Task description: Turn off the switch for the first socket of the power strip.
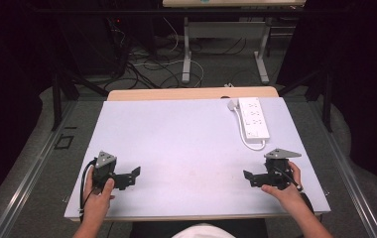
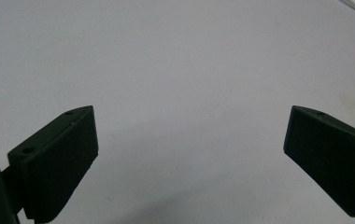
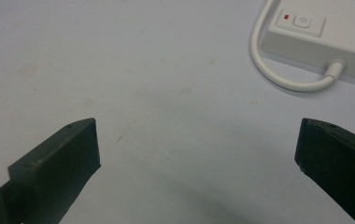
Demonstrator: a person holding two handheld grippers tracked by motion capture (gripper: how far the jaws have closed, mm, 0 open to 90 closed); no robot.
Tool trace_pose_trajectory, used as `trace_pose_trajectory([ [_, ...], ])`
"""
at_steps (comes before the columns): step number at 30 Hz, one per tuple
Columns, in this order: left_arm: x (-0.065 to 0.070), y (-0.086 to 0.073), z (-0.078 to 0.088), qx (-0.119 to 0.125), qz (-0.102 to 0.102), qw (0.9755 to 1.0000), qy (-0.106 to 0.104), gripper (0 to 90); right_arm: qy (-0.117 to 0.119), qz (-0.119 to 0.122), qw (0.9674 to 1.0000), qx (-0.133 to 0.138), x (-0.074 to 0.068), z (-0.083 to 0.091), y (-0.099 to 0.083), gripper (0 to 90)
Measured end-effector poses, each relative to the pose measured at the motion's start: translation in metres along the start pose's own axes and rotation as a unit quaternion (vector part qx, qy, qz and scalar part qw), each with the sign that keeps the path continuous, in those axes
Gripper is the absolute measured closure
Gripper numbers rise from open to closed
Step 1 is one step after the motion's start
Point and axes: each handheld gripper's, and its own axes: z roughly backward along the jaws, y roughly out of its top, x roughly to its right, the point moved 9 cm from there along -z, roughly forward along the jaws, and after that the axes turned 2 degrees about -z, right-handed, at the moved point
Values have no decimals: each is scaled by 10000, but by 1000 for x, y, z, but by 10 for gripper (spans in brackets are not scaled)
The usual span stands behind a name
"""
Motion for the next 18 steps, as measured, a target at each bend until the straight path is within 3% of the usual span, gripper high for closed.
trace_pose_trajectory([
  [7,1,0,-1,-16,-1,10000,-19,29,-30,-204,9998,76,10,-5,-8,0],
  [12,1,-1,-1,-53,-30,10000,-26,29,-191,-184,9996,119,17,-8,-13,0],
  [18,2,-1,-2,-49,-37,10000,-49,29,-216,-302,9992,147,22,-11,-14,0],
])
